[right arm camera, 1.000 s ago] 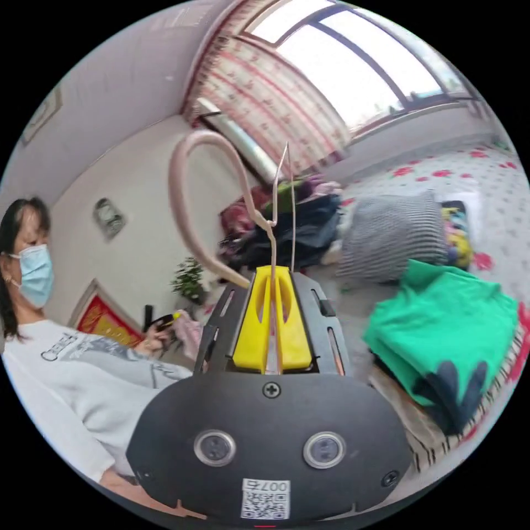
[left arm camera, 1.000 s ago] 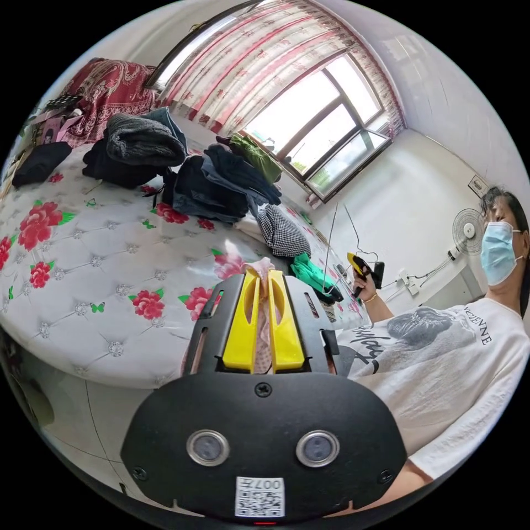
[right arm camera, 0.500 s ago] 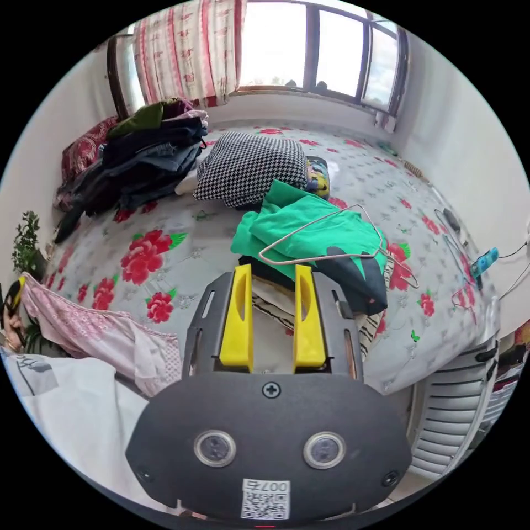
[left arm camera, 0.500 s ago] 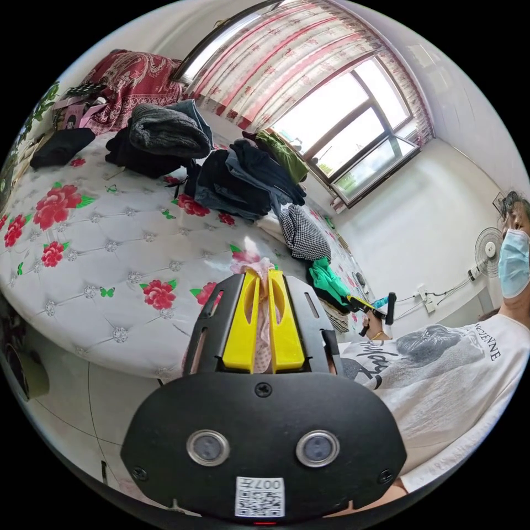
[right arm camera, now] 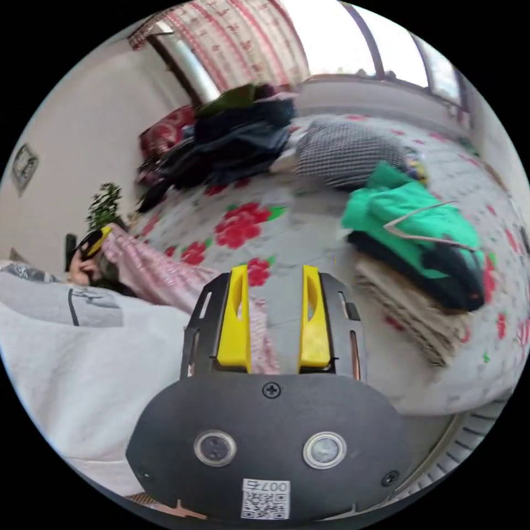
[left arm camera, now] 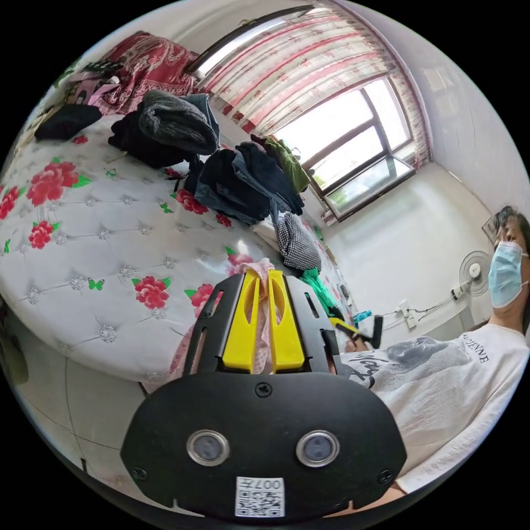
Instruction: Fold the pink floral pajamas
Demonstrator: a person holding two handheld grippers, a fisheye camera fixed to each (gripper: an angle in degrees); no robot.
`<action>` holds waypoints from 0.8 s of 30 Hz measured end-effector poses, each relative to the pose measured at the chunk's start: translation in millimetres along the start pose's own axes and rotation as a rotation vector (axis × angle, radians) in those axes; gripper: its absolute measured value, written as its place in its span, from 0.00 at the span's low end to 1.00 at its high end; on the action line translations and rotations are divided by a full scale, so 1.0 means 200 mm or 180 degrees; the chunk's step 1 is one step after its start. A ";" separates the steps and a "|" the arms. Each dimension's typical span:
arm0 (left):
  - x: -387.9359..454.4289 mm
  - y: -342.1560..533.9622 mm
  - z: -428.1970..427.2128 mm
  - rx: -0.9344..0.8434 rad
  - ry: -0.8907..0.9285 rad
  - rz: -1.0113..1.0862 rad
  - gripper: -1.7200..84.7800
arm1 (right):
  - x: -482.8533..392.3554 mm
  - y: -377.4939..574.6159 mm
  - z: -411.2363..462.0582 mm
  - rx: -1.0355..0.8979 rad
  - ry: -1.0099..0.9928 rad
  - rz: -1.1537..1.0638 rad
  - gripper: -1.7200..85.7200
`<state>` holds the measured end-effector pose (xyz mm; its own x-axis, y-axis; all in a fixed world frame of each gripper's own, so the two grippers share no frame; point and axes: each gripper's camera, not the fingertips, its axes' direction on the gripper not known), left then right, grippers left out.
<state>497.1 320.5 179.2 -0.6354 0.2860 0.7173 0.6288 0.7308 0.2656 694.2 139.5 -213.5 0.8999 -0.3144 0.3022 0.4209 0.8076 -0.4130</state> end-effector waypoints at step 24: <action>-0.32 -1.37 0.35 -0.0331 -0.0723 0.0556 0.08 | -0.61 -1.10 0.29 0.0568 0.0770 -0.0494 0.04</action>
<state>334.4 146.0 16.3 -0.5901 0.5416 0.5987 0.7725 0.5944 0.2237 484.4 29.6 -109.2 0.8367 -0.5325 0.1282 0.5476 0.8087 -0.2148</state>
